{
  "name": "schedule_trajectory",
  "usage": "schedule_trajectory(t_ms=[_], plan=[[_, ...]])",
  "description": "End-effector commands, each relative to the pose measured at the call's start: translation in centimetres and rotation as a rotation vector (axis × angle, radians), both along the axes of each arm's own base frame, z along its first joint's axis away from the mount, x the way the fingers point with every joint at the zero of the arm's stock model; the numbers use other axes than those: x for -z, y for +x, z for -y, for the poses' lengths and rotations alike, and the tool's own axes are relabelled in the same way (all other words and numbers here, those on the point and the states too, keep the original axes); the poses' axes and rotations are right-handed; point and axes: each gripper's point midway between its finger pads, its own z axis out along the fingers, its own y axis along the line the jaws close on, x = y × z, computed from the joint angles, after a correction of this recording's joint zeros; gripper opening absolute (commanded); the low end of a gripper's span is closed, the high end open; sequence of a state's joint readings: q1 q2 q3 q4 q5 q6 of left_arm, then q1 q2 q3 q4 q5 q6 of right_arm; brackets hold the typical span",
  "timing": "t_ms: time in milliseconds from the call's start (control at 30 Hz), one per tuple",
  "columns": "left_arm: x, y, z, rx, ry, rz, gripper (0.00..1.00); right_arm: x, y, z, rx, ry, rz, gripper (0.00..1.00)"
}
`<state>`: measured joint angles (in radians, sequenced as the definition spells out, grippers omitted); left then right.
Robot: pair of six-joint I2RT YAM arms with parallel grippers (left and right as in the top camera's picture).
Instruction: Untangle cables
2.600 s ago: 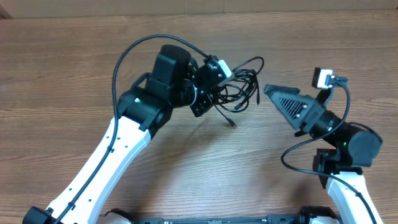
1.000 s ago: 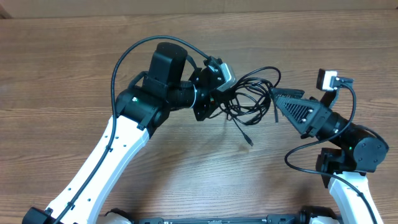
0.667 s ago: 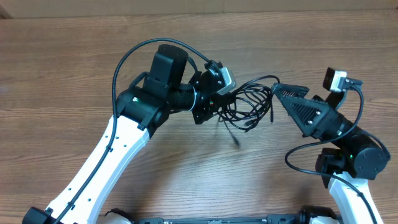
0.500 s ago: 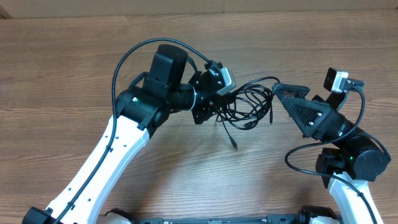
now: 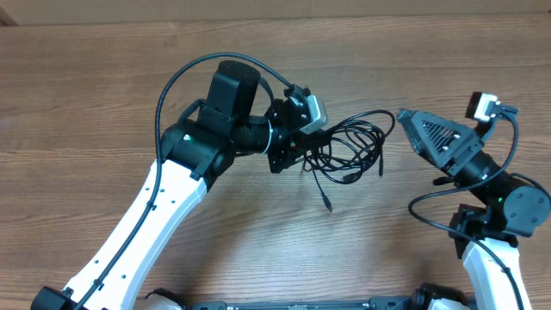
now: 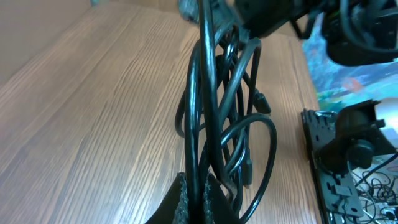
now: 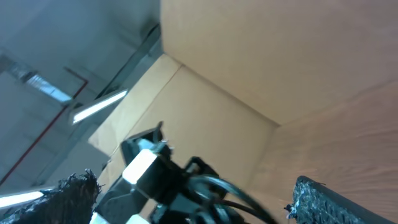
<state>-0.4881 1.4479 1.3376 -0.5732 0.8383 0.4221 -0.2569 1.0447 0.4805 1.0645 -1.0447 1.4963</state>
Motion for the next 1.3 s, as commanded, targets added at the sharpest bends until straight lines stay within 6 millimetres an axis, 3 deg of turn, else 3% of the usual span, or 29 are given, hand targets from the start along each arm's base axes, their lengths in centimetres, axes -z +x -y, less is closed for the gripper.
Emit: schedule_trajectory(t_ms=[0, 400, 833, 1000, 1267], plan=[[-2.6, -0.7, 0.3, 0.070, -0.084, 0.049, 0.04, 0.0, -0.4, 0.1, -0.026, -0.065, 0.020, 0.99], [-5.2, 0.8, 0.7, 0.069, -0.161, 0.188, 0.04, 1.7, -1.5, -0.9, -0.130, -0.124, -0.032, 0.99], [-5.9, 1.0, 0.9, 0.049, -0.188, 0.160, 0.04, 2.0, -2.3, -2.3, -0.201, -0.136, -0.038, 0.98], [-7.6, 1.4, 1.1, 0.032, -0.250, 0.154, 0.04, 1.7, -1.8, -1.9, -0.172, -0.099, -0.060, 0.89], [-10.4, 3.0, 0.1, -0.048, -0.358, 0.055, 0.04, 1.4, 0.2, -0.5, -0.065, 0.011, -0.134, 0.88]])
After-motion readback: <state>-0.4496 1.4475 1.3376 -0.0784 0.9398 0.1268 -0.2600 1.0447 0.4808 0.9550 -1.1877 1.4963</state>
